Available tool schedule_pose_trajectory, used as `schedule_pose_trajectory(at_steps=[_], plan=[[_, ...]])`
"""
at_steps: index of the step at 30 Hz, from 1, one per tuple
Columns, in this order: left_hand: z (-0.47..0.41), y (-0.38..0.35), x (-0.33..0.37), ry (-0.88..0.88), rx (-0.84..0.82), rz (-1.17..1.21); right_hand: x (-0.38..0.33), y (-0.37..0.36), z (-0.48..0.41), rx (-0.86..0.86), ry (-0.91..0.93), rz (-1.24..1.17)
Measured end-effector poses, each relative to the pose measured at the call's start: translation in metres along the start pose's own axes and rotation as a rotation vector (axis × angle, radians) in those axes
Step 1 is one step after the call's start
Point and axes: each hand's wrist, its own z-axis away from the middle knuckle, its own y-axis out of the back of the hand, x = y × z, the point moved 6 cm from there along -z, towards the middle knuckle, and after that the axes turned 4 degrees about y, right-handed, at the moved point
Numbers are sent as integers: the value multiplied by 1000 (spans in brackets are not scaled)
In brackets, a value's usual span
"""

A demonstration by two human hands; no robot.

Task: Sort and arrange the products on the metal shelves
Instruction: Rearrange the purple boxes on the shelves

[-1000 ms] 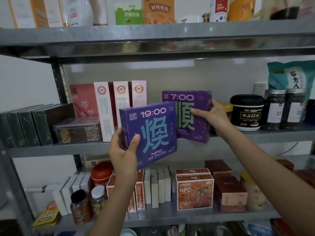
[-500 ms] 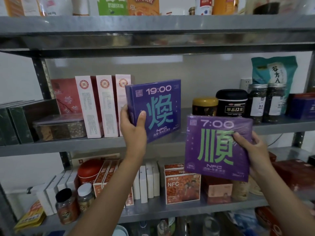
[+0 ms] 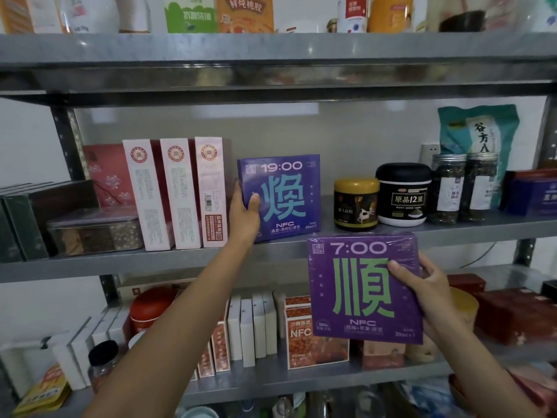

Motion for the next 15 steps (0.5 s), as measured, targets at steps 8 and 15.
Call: schedule_pose_trajectory(at_steps=[8, 15], plan=[[-1, 0, -4, -42, -14, -48, 9, -11, -3, -25, -9, -25], [52, -10, -20, -127, 24, -278, 11, -18, -7, -11, -16, -64]])
